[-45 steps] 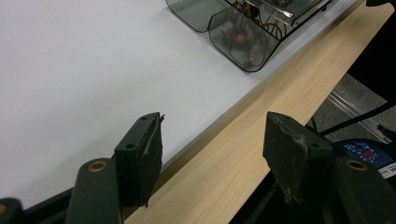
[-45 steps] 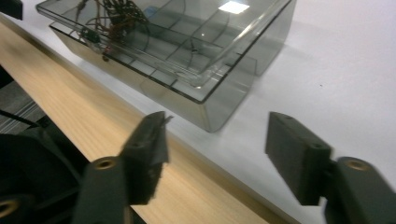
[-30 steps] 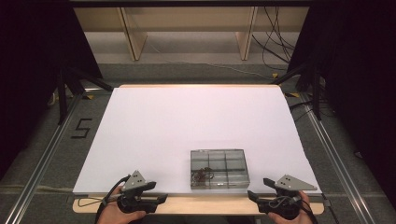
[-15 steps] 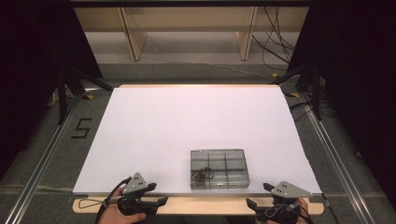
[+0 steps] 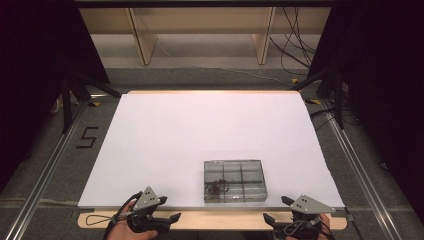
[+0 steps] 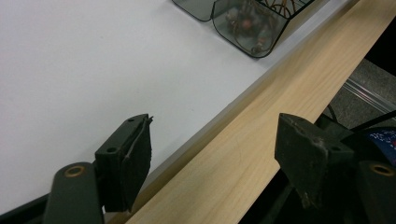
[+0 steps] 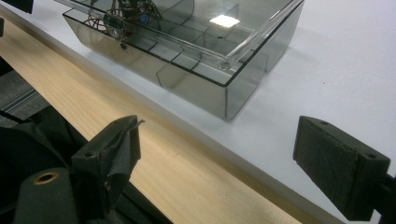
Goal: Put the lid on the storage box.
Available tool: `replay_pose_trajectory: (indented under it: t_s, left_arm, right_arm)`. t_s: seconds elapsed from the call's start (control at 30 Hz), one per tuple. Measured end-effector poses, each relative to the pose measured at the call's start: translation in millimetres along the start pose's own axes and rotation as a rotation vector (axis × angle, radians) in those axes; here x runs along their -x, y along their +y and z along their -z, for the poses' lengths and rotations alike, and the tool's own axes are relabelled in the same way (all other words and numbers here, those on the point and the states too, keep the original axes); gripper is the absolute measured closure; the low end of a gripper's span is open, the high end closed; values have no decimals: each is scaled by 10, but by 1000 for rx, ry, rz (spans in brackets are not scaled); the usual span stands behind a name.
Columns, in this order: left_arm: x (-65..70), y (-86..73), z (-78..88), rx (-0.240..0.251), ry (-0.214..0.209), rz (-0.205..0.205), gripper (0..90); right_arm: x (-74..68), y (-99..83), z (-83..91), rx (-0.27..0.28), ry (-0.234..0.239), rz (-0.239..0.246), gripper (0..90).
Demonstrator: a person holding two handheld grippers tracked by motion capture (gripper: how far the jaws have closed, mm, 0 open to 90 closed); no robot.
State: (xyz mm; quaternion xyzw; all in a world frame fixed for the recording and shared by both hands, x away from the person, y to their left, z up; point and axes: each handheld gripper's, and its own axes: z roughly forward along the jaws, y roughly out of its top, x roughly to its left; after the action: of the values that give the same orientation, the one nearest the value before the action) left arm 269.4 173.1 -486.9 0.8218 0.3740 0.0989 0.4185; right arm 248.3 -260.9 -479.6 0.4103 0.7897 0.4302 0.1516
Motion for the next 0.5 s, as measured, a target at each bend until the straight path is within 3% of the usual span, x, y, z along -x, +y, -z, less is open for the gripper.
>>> replay_pose_trajectory:
  t_s: [0.17,0.2,0.23,0.33,0.5]
  left_arm:
    - [-7,-4,3,-9,-11,-3,271]
    - [-11,-7,-5,-3,-15,-2,271]
    - [-19,-5,4,-15,-2,-13,272]
    - [-11,-8,-5,6,-8,10,272]
    - [-35,-13,-12,-8,-2,1,272]
  right_arm:
    - [2,0,3,-9,-1,0,159]
    - [-26,-3,9,-18,0,-32,159]
    - [-18,-3,5,-17,0,-20,159]
    - [4,-2,-3,-11,-14,7,159]
    - [13,-4,-9,-14,4,-3,159]
